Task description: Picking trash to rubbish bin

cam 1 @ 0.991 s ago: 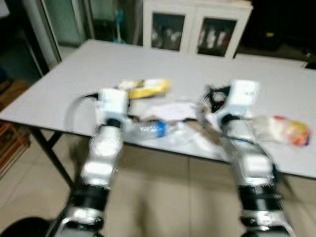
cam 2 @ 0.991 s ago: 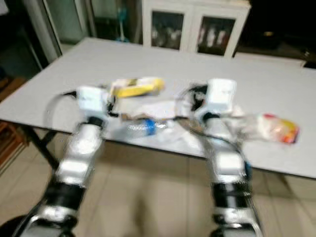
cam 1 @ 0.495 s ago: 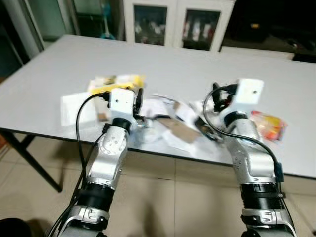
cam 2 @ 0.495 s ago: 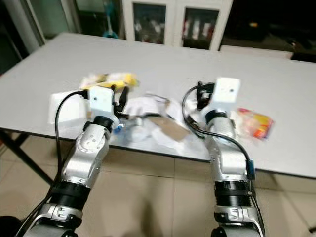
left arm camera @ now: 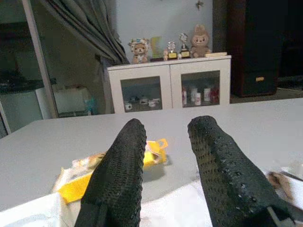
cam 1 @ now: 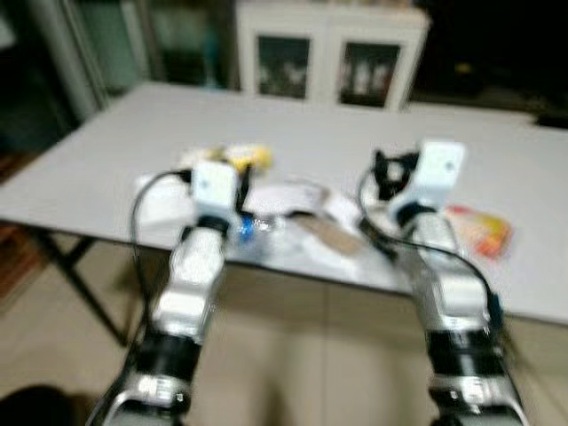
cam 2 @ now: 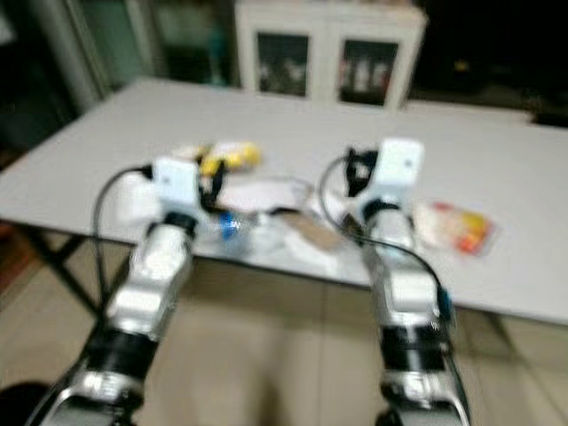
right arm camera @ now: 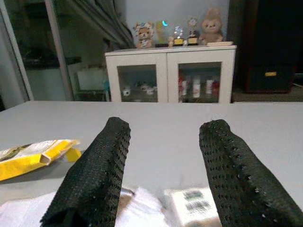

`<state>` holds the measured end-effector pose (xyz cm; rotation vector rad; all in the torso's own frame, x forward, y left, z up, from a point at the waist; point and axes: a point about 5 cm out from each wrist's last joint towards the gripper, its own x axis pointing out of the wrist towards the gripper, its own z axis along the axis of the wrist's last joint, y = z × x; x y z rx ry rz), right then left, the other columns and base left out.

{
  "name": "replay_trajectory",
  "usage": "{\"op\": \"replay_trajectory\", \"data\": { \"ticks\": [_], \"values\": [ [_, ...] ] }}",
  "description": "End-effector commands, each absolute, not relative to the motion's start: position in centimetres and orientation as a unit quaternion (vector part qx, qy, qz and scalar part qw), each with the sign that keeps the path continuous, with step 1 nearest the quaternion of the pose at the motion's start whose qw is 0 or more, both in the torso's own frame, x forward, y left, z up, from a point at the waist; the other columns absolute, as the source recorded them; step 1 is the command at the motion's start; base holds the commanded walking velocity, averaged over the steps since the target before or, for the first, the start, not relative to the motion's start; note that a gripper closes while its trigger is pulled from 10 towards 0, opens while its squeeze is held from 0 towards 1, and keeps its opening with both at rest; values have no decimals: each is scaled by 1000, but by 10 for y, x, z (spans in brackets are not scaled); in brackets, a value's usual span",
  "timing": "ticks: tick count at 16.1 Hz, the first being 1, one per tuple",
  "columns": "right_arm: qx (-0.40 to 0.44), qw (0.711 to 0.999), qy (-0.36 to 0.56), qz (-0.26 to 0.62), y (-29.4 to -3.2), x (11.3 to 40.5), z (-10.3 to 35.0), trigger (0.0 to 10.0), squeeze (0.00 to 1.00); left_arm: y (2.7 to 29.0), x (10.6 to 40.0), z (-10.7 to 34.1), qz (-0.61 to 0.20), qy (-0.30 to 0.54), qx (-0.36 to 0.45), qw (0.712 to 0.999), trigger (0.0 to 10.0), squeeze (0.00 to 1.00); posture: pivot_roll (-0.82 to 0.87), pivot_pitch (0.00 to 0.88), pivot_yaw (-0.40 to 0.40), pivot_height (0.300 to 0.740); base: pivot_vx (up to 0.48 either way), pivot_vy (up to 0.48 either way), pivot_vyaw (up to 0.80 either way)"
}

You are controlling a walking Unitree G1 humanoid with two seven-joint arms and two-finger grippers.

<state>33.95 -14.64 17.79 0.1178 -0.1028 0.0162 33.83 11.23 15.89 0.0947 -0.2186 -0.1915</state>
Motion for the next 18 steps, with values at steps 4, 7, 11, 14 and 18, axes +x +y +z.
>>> {"op": "replay_trajectory", "data": {
  "ticks": [4, 7, 11, 14, 18],
  "values": [
    [64, 996, -55, 16, -140, 341, 182, 10000, 0, 120, 340, 163, -83, -111, 47, 989, 10000, 0, 22, 8, -32, 740, 221, 0, 0],
    [64, 996, -54, 15, -140, 341, 182, 10000, 0, 121, 340, 164, -83, -113, 45, 989, 10000, 0, 24, 11, -31, 740, 0, 0, 0],
    [67, 996, -55, 14, -140, 341, 182, 10000, 0, 122, 340, 167, -83, -118, 42, 989, 10000, 0, 24, 15, -32, 740, 0, 0, 0],
    [71, 996, -56, 14, -140, 341, 183, 10000, 0, 121, 341, 168, -83, -120, 43, 988, 10000, 0, 24, 15, -33, 740, 366, 0, 0],
    [77, 995, -53, 20, -138, 342, 183, 10000, 0, 122, 341, 167, -83, -118, 44, 989, 10000, 0, 24, 14, -34, 740, 480, 0, -200]
  ]
}}
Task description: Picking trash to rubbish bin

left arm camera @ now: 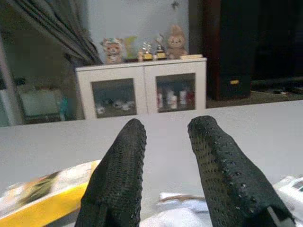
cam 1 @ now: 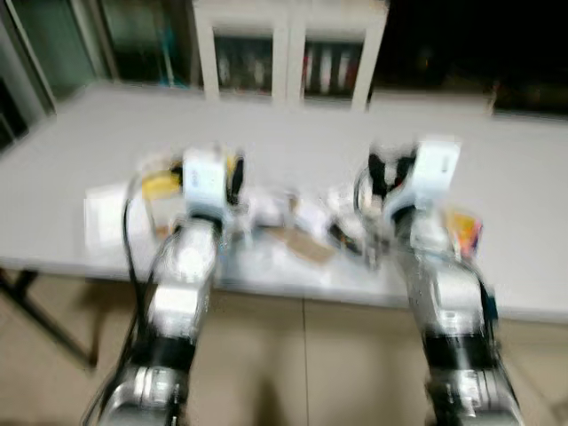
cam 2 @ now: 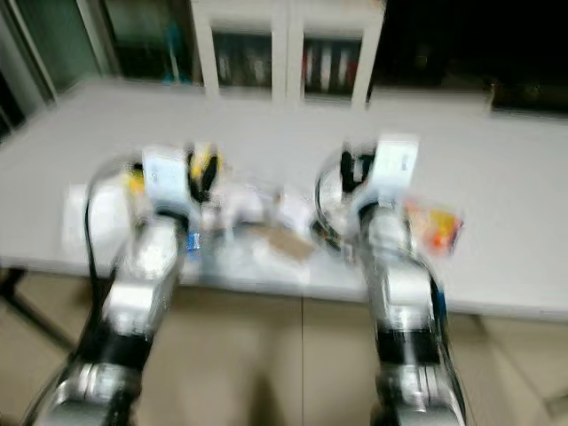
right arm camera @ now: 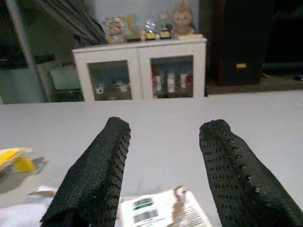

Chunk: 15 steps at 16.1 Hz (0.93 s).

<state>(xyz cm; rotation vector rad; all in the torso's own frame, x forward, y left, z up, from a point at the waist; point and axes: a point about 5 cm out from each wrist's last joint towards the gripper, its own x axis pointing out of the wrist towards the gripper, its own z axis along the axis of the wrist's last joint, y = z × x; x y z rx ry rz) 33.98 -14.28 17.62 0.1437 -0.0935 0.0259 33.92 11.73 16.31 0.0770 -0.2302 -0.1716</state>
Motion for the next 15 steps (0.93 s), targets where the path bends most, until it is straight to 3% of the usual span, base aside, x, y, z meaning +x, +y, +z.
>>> {"op": "replay_trajectory", "data": {
  "ticks": [1, 7, 15],
  "values": [
    [78, 995, -53, 22, -138, 341, 183, 10000, 0, 122, 341, 167, -83, -118, 44, 989, 10000, 0, 25, 15, -34, 740, 480, 0, -800],
    [77, 995, -55, 17, -139, 341, 183, 10000, 0, 121, 340, 168, -85, -120, 47, 988, 10000, 0, 26, 18, -33, 740, 414, 0, -70],
    [77, 996, -53, 14, -139, 341, 182, 10000, 0, 121, 341, 174, -96, -128, 52, 986, 10000, 0, 24, 19, -25, 740, 0, 0, 0]
  ]
}}
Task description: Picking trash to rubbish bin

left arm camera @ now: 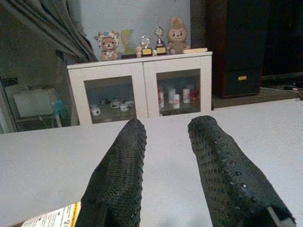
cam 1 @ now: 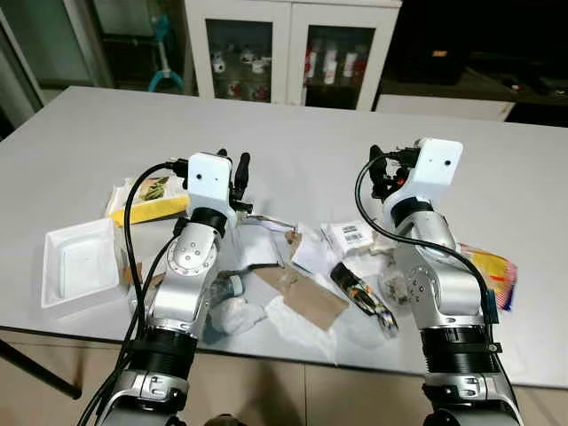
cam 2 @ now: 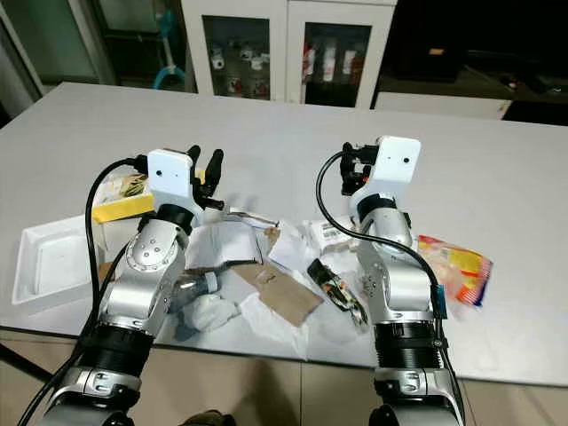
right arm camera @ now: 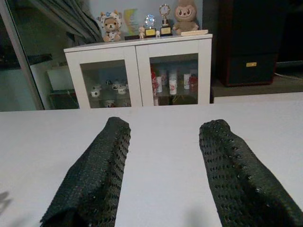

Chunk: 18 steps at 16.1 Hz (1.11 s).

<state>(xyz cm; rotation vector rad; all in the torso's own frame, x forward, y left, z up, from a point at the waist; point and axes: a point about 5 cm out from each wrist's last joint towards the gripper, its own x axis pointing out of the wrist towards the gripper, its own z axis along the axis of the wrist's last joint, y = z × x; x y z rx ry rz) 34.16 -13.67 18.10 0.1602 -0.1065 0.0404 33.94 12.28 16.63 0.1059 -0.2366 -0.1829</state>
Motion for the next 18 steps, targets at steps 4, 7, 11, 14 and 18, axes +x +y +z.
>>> {"op": "replay_trajectory", "data": {
  "ticks": [4, 7, 11, 14, 18],
  "values": [
    [78, 995, -52, 14, -138, 341, 181, 10000, 0, 123, 341, 173, -100, -125, 55, 986, 10000, 0, 25, 19, -25, 740, 0, 0, 0],
    [78, 995, -52, 14, -137, 341, 181, 10000, 0, 124, 342, 174, -106, -126, 61, 984, 10000, 0, 26, 17, -23, 740, 0, 0, 0],
    [78, 996, -52, 15, -137, 340, 180, 10000, 0, 121, 341, 172, -110, -123, 61, 984, 10000, 0, 23, 13, -23, 740, 0, 0, 0],
    [77, 996, -51, 17, -137, 341, 181, 10000, 0, 120, 340, 172, -114, -122, 61, 984, 10000, 0, 24, 11, -25, 740, 0, 0, 0],
    [76, 996, -49, 16, -137, 341, 180, 10000, 0, 126, 343, 223, -184, -143, 113, 966, 10000, 0, 34, 19, -26, 740, 0, 0, 0]
  ]
}}
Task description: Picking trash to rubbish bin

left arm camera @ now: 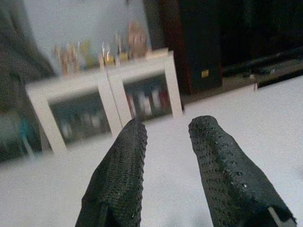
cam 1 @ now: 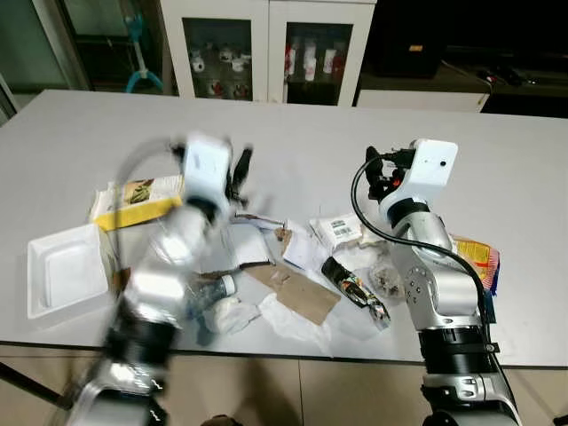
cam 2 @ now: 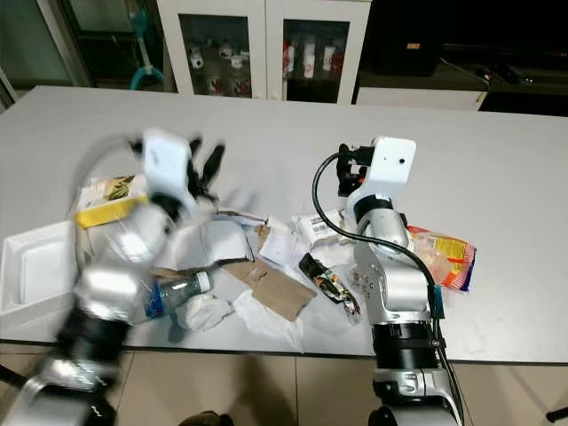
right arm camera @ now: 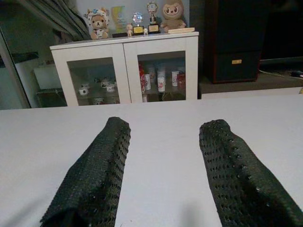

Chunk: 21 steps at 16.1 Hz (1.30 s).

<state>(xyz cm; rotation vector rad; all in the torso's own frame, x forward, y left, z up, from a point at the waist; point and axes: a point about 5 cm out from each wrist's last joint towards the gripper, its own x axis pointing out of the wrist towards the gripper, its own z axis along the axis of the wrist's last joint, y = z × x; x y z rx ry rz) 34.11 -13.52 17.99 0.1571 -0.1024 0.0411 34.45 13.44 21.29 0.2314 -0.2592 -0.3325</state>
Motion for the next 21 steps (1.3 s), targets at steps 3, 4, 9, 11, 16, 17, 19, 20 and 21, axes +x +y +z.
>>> {"op": "replay_trajectory", "data": {
  "ticks": [3, 4, 9, 11, 16, 17, 19, 20, 21],
  "values": [
    [78, 996, -43, 17, -134, 341, 176, 10000, 0, 152, 335, 270, -242, -164, 151, 944, 10000, 0, 59, 23, -16, 740, 0, 0, 0],
    [80, 996, -42, 18, -133, 341, 175, 10000, 0, 157, 332, 272, -260, -157, 155, 940, 10000, 0, 65, 24, -12, 740, 0, 0, 0],
    [80, 996, -39, 13, -136, 341, 173, 10000, 0, 168, 299, 237, -407, -17, 280, 870, 10000, 0, 77, 28, 5, 740, 0, 0, 0],
    [83, 996, -36, 12, -136, 341, 171, 10000, 0, 177, 285, 235, -445, 22, 290, 847, 10000, 0, 96, 30, 7, 740, 0, 0, 0],
    [91, 995, -32, 23, -127, 342, 169, 10000, 0, 169, 275, 196, -509, 83, 223, 827, 10000, 0, 81, 26, 12, 740, 0, 0, 0],
    [89, 995, -34, 17, -132, 342, 169, 10000, 0, 159, 283, 191, -504, 73, 202, 837, 10000, 0, 78, 25, 14, 740, 0, 0, 0],
    [89, 995, -34, 14, -133, 342, 169, 10000, 0, 151, 290, 187, -490, 64, 184, 849, 10000, 0, 73, 21, 19, 740, 0, 0, 0],
    [89, 995, -34, 14, -132, 342, 168, 10000, 0, 142, 298, 178, -468, 65, 167, 866, 10000, 0, 65, 19, 21, 740, 0, 0, 0],
    [90, 995, -34, 14, -131, 342, 169, 10000, 0, 133, 304, 169, -449, 71, 145, 879, 10000, 0, 61, 17, 21, 740, 0, 0, 0]
  ]
}}
